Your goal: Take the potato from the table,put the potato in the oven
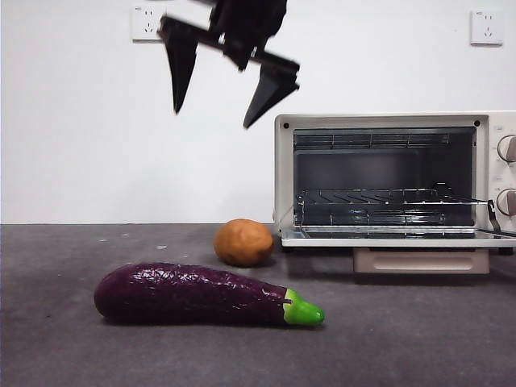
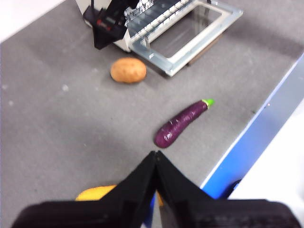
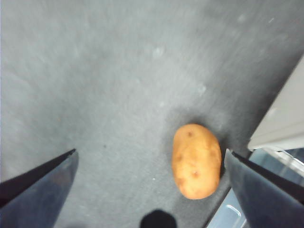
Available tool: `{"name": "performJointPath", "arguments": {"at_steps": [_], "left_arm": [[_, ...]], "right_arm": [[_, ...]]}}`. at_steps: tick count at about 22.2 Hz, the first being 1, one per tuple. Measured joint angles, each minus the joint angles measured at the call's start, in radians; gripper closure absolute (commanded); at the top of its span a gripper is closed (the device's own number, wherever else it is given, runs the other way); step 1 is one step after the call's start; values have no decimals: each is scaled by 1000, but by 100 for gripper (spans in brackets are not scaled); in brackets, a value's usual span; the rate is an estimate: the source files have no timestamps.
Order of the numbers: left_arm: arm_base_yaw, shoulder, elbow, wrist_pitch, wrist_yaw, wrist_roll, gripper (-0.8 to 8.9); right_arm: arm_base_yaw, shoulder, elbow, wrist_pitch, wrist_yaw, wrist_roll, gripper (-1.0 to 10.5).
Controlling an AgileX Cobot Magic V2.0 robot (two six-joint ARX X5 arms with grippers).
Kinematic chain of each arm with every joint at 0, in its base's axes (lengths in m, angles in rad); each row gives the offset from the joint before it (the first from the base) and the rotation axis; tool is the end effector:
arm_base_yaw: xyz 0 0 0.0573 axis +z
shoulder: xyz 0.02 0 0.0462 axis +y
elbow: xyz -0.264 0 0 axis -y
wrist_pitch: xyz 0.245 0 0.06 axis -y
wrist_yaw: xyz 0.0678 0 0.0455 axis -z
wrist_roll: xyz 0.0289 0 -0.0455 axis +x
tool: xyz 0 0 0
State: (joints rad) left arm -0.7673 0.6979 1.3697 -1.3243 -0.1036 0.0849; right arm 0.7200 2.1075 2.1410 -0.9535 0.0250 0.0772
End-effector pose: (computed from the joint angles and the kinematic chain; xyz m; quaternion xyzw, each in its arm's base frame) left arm 0.0372 -0.0318 0.4140 0.1731 0.2772 -0.3207 0.8890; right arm 0.3436 0.3004 0.3216 -0.1289 0.4250 0.2890 0.8481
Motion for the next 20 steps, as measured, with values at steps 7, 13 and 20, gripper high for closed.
{"name": "performJointPath", "arguments": {"at_steps": [7, 13, 20], "left_arm": [[0, -2, -3, 1, -3, -8, 820], [0, -2, -3, 0, -3, -8, 820], [0, -2, -3, 1, -3, -8, 821]], "right_arm": [[5, 154, 0, -45, 34, -23, 96], [5, 214, 0, -36, 109, -46, 96], [-3, 267, 2, 12, 153, -52, 97]]}}
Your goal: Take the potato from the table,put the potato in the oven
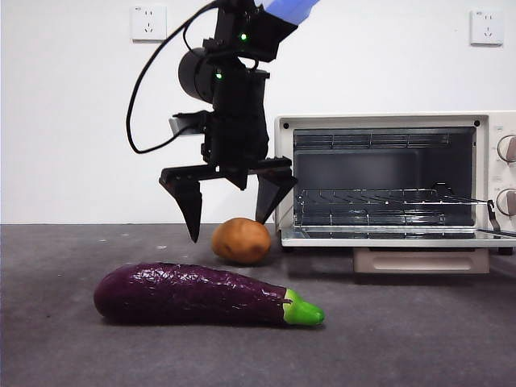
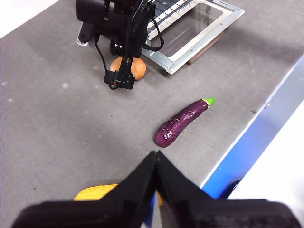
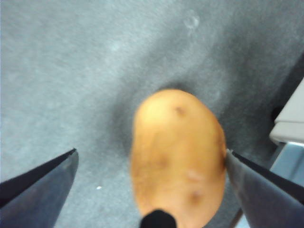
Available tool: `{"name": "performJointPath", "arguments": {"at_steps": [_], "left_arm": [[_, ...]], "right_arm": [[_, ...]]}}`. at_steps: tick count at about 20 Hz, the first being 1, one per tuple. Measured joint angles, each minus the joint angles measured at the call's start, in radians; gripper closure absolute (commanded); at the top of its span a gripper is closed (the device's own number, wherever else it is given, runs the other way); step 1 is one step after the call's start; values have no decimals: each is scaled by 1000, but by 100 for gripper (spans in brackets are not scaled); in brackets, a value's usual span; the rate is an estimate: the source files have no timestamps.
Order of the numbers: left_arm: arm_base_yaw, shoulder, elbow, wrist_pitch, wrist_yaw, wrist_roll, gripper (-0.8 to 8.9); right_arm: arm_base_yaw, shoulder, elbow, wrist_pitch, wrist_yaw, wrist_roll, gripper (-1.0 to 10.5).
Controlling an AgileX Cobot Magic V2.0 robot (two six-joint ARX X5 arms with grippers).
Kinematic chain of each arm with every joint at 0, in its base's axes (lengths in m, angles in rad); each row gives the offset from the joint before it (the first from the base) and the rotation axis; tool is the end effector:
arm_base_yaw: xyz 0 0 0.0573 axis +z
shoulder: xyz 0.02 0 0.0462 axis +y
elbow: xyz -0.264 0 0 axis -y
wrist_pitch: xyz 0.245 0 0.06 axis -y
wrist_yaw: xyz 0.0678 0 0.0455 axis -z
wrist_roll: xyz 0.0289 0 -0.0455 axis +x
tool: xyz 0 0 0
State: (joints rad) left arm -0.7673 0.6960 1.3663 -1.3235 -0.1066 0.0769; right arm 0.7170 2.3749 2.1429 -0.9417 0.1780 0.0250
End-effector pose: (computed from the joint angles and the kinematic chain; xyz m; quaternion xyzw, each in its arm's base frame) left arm 0.0372 -0.0317 0.4133 0.1701 0.2787 -0.3182 0.8900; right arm 0.3799 0.3244 0.2000 -0.2296 0.5019 0.2154 0.8056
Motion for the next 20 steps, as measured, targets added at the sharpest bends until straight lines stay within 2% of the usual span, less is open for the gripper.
{"name": "performJointPath", "arguments": {"at_steps": [5, 6, 10, 11, 15, 20], "left_arm": [[0, 0, 0, 0, -2, -8, 820], [0, 0, 0, 0, -11, -9, 821], [0, 0, 0, 0, -23, -10, 820], [1, 0, 0, 0, -23, -10, 821], [1, 0, 0, 0, -23, -11, 820], [1, 0, 0, 0, -23, -11, 819]], "right_arm": [[-6, 48, 0, -4, -21, 0, 112], [-6, 49, 0, -3, -21, 1, 192], [-6, 49, 0, -1, -21, 19, 829], [-6, 49, 0, -3, -21, 28, 927], [-6, 49, 25, -92, -36, 76, 913], [-5, 49, 281, -353, -55, 116, 914]]}}
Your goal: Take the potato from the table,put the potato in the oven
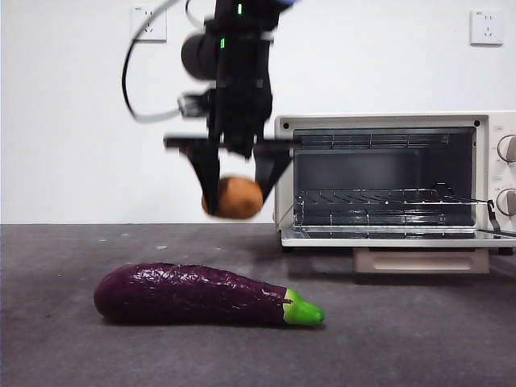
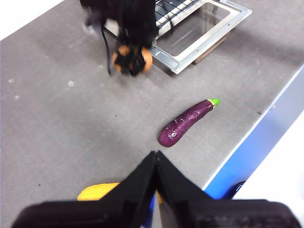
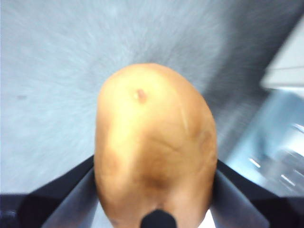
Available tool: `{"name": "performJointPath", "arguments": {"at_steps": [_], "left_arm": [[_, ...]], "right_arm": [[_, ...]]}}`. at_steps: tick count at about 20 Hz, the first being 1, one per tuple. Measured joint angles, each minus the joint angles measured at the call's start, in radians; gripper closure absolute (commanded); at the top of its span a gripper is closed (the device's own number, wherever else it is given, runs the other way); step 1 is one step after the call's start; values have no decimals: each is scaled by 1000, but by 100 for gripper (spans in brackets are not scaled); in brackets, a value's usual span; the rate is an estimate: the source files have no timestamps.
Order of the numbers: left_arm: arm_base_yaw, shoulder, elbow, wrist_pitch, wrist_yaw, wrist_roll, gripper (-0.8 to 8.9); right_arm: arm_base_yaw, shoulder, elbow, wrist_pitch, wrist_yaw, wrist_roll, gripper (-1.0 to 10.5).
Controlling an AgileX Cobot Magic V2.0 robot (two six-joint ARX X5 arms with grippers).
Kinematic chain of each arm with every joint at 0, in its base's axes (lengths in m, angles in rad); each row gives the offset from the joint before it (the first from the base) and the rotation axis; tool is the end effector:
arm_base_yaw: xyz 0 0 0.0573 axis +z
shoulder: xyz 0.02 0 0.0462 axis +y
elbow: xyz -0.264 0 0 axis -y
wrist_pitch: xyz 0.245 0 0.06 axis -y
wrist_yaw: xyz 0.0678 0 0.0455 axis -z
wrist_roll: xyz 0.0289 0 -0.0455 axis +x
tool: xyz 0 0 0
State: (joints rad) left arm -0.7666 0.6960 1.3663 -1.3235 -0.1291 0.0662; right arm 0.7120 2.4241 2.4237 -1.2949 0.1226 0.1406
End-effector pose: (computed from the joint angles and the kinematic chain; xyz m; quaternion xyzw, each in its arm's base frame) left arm 0.0377 -0.0311 0.4134 0.1686 0.2792 -0.3062 0.8943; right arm 0.3734 0.3176 0.2441 -0.1903 0.5664 0.1923 0.7784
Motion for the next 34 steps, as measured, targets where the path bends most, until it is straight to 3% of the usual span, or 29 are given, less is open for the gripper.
{"name": "performJointPath", "arguments": {"at_steps": [3, 7, 10, 12, 16, 18, 24, 28, 34], "left_arm": [[0, 0, 0, 0, 0, 0, 819], [0, 1, 0, 0, 0, -14, 819], [0, 4, 0, 0, 0, -27, 819], [0, 9, 0, 0, 0, -33, 819], [0, 39, 0, 0, 0, -45, 819], [0, 66, 0, 0, 0, -50, 819], [0, 156, 0, 1, -26, -35, 818], [0, 161, 0, 1, -62, -22, 818], [0, 159, 0, 1, -113, -22, 818]], "right_arm": [[0, 0, 172, -62, -13, 31, 914], [3, -34, 283, -62, -169, 51, 914], [11, -89, 279, -62, -171, 29, 914], [15, -171, 230, -62, -96, 9, 914], [15, -423, 4, -62, 146, -29, 914], [5, -546, -129, -62, 196, -35, 914], [-66, -808, -491, -62, 204, -37, 914], [-122, -882, -684, -58, 220, -41, 914], [-267, -945, -1093, 365, 184, -79, 914]]}}
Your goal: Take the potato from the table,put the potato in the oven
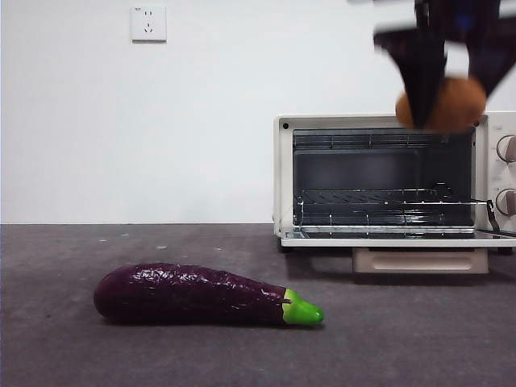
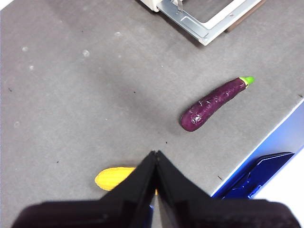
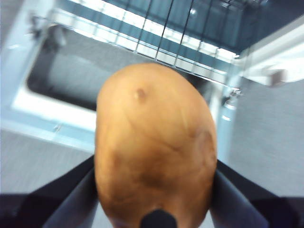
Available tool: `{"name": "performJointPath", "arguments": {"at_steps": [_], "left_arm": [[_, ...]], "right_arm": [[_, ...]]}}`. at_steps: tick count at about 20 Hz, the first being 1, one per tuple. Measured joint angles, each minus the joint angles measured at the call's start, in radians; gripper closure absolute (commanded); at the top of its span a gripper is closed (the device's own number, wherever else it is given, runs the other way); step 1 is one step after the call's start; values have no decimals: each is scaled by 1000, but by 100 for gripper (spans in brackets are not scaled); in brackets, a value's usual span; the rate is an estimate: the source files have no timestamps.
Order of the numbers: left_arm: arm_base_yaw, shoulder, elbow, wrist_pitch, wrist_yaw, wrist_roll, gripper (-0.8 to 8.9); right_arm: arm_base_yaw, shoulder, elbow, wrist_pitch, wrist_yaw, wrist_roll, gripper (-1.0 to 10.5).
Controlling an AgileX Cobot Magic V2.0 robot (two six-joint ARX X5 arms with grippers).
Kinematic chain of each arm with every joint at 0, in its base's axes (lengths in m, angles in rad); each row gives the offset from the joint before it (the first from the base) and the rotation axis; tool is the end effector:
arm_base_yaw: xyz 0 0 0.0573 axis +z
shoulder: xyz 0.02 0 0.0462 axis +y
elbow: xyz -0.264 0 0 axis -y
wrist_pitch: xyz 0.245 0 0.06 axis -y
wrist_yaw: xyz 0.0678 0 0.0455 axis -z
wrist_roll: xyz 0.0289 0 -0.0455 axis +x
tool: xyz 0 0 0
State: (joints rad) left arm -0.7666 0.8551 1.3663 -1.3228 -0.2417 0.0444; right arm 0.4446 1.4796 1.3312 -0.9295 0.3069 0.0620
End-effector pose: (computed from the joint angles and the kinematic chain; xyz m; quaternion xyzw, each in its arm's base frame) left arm 0.0747 -0.0624 0.4054 0.2103 0.3403 -0.2460 0.8829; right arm 0.2676 0.1178 0.3055 -0.1617 0.4790 0.0442 0.8616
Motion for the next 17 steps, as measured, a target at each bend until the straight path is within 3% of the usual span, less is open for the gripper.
{"name": "performJointPath", "arguments": {"at_steps": [4, 8, 17], "left_arm": [[0, 0, 0, 0, -1, 0, 818], [0, 0, 0, 0, -2, 0, 818], [0, 0, 0, 0, -2, 0, 818]], "right_arm": [[-71, 29, -133, 261, -89, 2, 914], [-99, 32, -135, 454, -99, 5, 915], [-119, 137, -135, 582, -124, 8, 918]]}}
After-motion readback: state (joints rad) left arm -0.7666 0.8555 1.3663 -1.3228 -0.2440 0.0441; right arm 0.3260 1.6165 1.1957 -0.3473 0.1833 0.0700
